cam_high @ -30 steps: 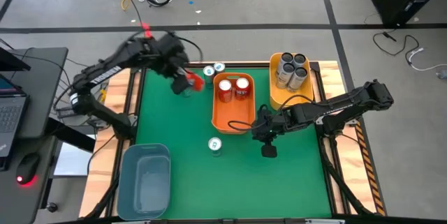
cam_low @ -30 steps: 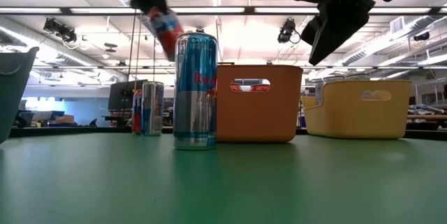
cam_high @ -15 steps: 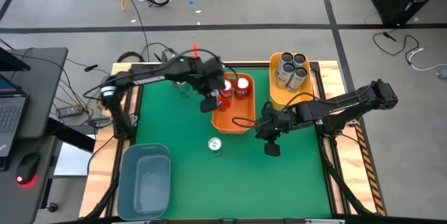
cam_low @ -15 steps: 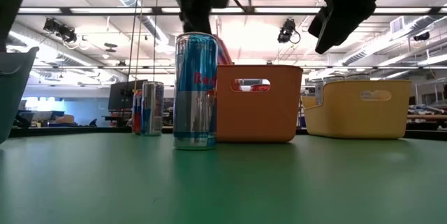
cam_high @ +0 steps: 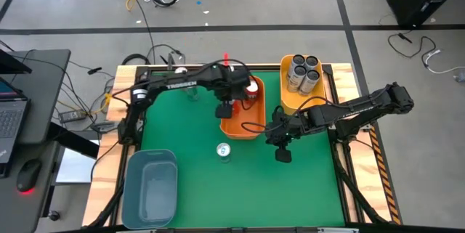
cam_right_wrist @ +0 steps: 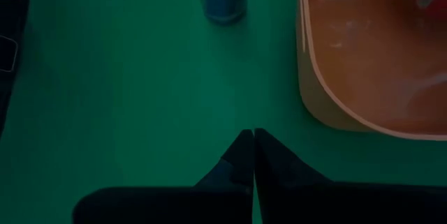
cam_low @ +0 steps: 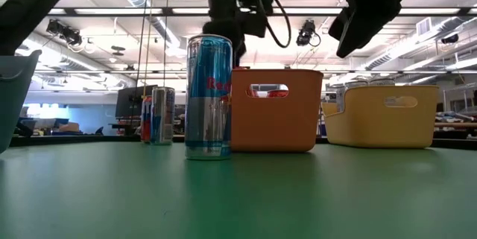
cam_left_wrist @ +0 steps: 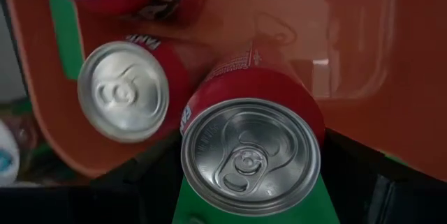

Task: Sort soda cans
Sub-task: Put the orange soda can into the orange bin

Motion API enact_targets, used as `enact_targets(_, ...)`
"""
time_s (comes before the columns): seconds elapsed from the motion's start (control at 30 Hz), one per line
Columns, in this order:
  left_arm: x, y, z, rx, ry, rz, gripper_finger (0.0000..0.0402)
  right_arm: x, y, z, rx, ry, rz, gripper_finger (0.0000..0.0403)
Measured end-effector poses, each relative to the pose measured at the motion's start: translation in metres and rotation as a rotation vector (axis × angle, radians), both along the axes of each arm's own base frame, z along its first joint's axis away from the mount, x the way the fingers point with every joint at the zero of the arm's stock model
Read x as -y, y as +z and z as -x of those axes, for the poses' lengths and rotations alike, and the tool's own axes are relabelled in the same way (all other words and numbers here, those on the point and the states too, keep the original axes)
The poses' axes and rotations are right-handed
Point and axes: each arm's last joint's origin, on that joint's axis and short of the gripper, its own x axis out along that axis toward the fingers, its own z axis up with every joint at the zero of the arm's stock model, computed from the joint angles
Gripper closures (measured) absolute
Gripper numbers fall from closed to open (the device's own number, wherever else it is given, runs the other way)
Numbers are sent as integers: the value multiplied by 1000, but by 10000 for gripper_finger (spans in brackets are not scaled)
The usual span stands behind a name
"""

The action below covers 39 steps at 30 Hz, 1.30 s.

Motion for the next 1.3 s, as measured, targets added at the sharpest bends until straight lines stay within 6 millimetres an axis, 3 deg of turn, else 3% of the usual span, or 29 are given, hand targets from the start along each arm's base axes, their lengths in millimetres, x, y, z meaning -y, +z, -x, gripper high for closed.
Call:
enact_targets(0.27, -5, -23, -12, -65, -21, -37, 120, 0, 0, 0, 2, 13, 9, 402)
enact_targets(0.7, -3, -26, -13, -79, -57, -27, 118, 0, 0, -1, 7, 13, 8, 402)
enact_targets(0.87, -2, -27, -13, -84, -53, -39, 44, 0, 0, -1, 6, 13, 8, 402)
enact_targets(0.97, 0, -27, -14, -91, -48, -89, 25, 0, 0, -1, 7, 13, 8, 401)
enact_targets(1.3, 7, -22, -17, -89, -66, -131, 51, 0, 0, -1, 6, 15, 10, 400)
